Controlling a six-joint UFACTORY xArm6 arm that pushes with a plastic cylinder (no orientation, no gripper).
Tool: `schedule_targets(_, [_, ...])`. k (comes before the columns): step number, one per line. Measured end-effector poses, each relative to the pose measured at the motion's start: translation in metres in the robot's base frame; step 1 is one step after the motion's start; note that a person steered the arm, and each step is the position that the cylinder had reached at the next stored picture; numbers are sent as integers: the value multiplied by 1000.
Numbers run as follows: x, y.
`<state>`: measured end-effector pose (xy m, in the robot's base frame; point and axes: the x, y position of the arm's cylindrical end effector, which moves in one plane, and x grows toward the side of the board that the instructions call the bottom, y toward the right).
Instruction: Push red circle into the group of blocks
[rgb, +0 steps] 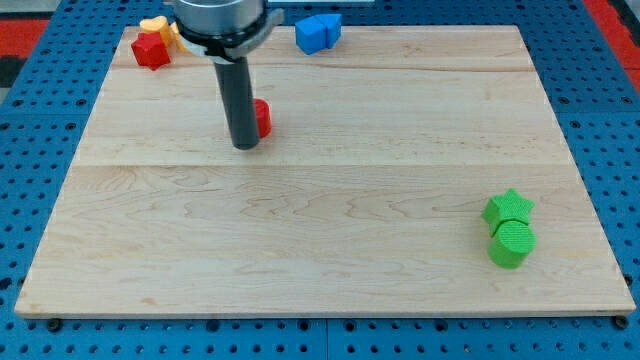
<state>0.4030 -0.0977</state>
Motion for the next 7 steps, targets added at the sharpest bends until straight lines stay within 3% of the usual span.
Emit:
schedule_targets(1, [-48, -2])
schedule_targets(2, [-48, 1])
schedule_targets(3, [-21, 42])
schedule_targets(4, [-22, 65])
schedule_targets(7, [-92, 17])
